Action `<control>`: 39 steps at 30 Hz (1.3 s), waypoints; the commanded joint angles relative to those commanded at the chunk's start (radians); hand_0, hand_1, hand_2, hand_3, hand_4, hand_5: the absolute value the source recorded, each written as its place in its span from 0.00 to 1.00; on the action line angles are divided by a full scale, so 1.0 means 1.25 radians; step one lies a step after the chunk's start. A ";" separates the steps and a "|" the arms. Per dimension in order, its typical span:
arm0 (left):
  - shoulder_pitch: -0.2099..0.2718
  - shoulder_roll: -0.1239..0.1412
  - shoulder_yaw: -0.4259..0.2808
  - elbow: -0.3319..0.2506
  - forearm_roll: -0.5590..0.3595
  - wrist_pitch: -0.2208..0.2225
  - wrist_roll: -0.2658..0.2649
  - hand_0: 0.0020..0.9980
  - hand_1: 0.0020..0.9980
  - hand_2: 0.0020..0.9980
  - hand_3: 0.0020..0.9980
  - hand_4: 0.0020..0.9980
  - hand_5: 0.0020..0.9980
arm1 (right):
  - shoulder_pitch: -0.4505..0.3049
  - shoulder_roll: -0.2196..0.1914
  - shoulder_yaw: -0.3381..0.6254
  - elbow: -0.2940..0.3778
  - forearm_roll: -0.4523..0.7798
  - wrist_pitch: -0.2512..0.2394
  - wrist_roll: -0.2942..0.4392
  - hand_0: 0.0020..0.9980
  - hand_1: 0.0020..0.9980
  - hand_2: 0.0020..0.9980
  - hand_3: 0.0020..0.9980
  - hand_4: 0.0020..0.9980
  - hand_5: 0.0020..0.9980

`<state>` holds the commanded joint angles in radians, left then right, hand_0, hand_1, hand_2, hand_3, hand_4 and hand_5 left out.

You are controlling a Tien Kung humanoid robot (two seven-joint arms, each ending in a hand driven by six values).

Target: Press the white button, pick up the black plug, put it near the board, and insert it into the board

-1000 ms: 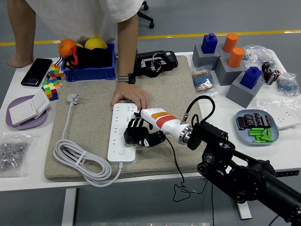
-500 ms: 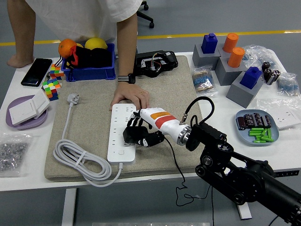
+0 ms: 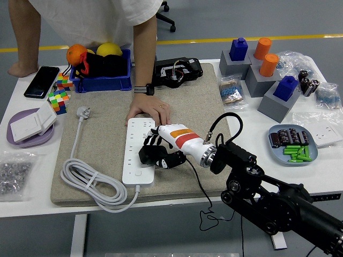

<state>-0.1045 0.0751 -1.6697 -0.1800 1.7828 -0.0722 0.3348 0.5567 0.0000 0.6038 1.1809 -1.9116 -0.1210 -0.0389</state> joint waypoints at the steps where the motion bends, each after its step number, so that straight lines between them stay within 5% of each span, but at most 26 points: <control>1: 0.000 0.000 0.001 0.000 -0.001 0.000 0.000 0.71 0.68 0.63 0.70 0.56 0.22 | 0.000 0.000 -0.001 0.000 0.000 0.000 -0.001 0.28 0.43 0.45 0.59 0.85 0.00; 17: 0.003 -0.002 -0.001 0.000 -0.001 0.001 0.001 0.71 0.68 0.63 0.70 0.56 0.23 | -0.010 0.000 -0.019 0.018 0.004 0.025 -0.013 0.27 0.43 0.46 0.59 0.87 0.00; 18: 0.003 -0.002 -0.001 0.000 -0.001 0.001 0.001 0.71 0.68 0.63 0.70 0.56 0.22 | -0.010 0.000 -0.019 0.019 0.004 0.025 -0.011 0.26 0.43 0.48 0.59 0.92 0.08; 23: 0.003 -0.002 0.001 0.000 -0.001 0.001 0.002 0.71 0.68 0.63 0.70 0.56 0.22 | -0.011 0.000 -0.010 0.024 0.007 0.023 0.000 0.26 0.43 0.48 0.59 0.92 0.08; 24: 0.003 -0.002 0.001 0.000 -0.001 0.001 0.002 0.71 0.68 0.63 0.70 0.56 0.22 | -0.011 0.000 -0.006 0.025 0.008 0.023 0.002 0.25 0.44 0.50 0.60 1.00 0.19; 39: 0.006 -0.002 0.004 0.000 0.001 -0.002 0.003 0.71 0.68 0.63 0.70 0.55 0.22 | -0.031 0.000 0.043 0.071 0.018 0.022 0.024 0.26 0.45 0.50 0.60 1.00 0.26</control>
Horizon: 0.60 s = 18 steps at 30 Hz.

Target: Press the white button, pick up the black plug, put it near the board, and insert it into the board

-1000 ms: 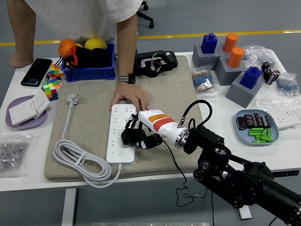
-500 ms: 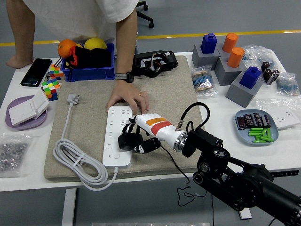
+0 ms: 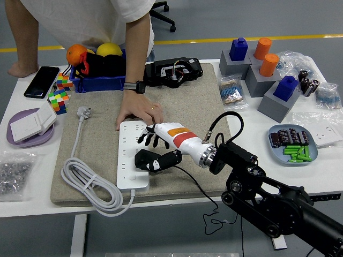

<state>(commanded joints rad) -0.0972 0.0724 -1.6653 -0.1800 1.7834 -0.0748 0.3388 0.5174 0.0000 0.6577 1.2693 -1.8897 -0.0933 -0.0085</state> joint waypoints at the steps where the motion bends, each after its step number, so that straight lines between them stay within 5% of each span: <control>1: 0.000 0.000 0.001 0.000 -0.001 0.000 0.000 0.71 0.68 0.63 0.70 0.55 0.22 | -0.004 0.000 0.004 0.009 0.003 -0.002 0.007 0.26 0.45 0.50 0.60 1.00 0.26; 8: 0.000 -0.002 0.002 0.000 -0.005 0.001 -0.001 0.71 0.68 0.63 0.70 0.55 0.21 | -0.039 0.000 0.007 0.055 0.071 0.013 0.062 0.26 0.44 0.50 0.60 1.00 0.27; 9: 0.000 -0.002 0.002 0.000 -0.005 0.001 -0.002 0.71 0.68 0.63 0.70 0.56 0.21 | -0.046 0.000 0.008 0.066 0.088 0.022 0.066 0.43 0.49 0.51 0.58 1.00 0.26; 14: -0.001 -0.003 0.000 0.000 -0.006 0.003 -0.002 0.71 0.68 0.63 0.70 0.56 0.21 | -0.070 0.000 0.009 0.114 0.156 0.067 0.069 0.43 0.49 0.51 0.58 1.00 0.26; 15: -0.001 -0.004 0.000 0.000 -0.006 0.003 -0.003 0.71 0.68 0.63 0.70 0.56 0.21 | -0.073 -0.001 0.009 0.117 0.161 0.073 0.066 0.74 0.72 0.64 0.62 0.87 0.29; 18: -0.002 -0.005 -0.001 0.000 -0.006 0.003 -0.003 0.71 0.68 0.63 0.70 0.56 0.21 | -0.079 -0.001 0.011 0.112 0.162 0.082 0.059 0.74 0.72 0.64 0.62 0.87 0.29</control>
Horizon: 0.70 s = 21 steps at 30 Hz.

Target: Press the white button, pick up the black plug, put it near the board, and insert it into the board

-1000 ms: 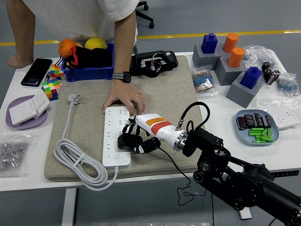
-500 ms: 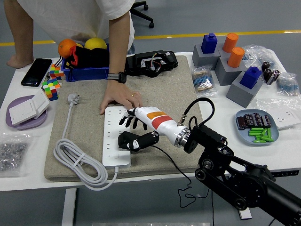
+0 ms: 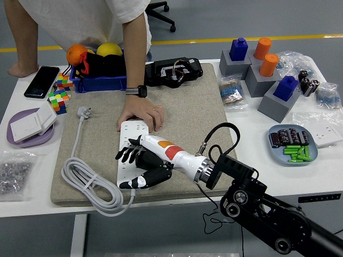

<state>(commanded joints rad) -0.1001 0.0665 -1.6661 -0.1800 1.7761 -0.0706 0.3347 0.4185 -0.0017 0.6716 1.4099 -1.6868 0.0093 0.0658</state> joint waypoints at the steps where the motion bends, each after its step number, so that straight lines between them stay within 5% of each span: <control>1: -0.001 -0.001 0.000 0.000 0.000 0.000 0.000 0.71 0.68 0.63 0.70 0.56 0.21 | -0.002 0.001 0.001 -0.007 -0.003 0.004 -0.003 0.74 0.72 0.64 0.62 0.87 0.29; 2: -0.001 -0.001 0.001 0.000 -0.001 0.000 -0.001 0.71 0.68 0.63 0.70 0.56 0.21 | -0.004 0.001 0.002 -0.013 -0.005 0.007 -0.005 0.74 0.72 0.64 0.62 0.87 0.29; 3: -0.001 -0.001 0.002 0.000 -0.002 0.000 -0.001 0.71 0.68 0.63 0.70 0.56 0.21 | -0.006 0.001 0.003 -0.016 -0.007 0.008 -0.006 0.89 0.84 0.78 0.76 0.88 0.37; 21: -0.003 -0.004 0.005 0.000 -0.010 0.002 -0.002 0.71 0.68 0.63 0.70 0.56 0.22 | -0.044 -0.028 0.041 -0.019 -0.036 0.022 -0.018 0.92 0.86 0.80 0.79 0.91 0.41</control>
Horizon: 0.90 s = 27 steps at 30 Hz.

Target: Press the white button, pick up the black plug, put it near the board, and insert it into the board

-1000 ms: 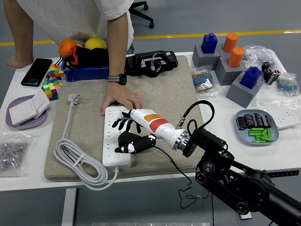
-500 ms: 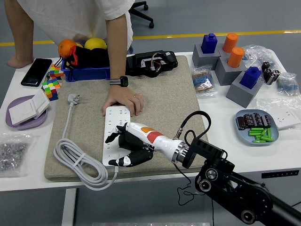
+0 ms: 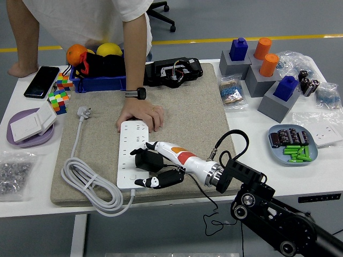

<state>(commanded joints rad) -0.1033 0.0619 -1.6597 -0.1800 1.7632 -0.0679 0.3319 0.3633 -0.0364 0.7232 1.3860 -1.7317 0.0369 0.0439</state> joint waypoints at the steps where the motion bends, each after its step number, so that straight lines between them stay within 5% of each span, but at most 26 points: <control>1: 0.000 0.000 0.000 0.000 -0.001 0.000 0.000 0.71 0.68 0.63 0.70 0.56 0.22 | -0.002 -0.003 0.002 0.003 -0.001 0.001 -0.001 0.92 0.86 0.80 0.79 0.91 0.41; 27: -0.001 -0.001 0.001 0.000 -0.007 0.001 -0.001 0.71 0.68 0.63 0.70 0.56 0.22 | -0.004 -0.005 -0.039 -0.015 0.004 0.004 0.003 0.91 0.85 0.79 0.78 0.92 0.41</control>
<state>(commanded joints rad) -0.1049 0.0601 -1.6578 -0.1800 1.7545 -0.0663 0.3311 0.3577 -0.0430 0.6750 1.3674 -1.7263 0.0419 0.0474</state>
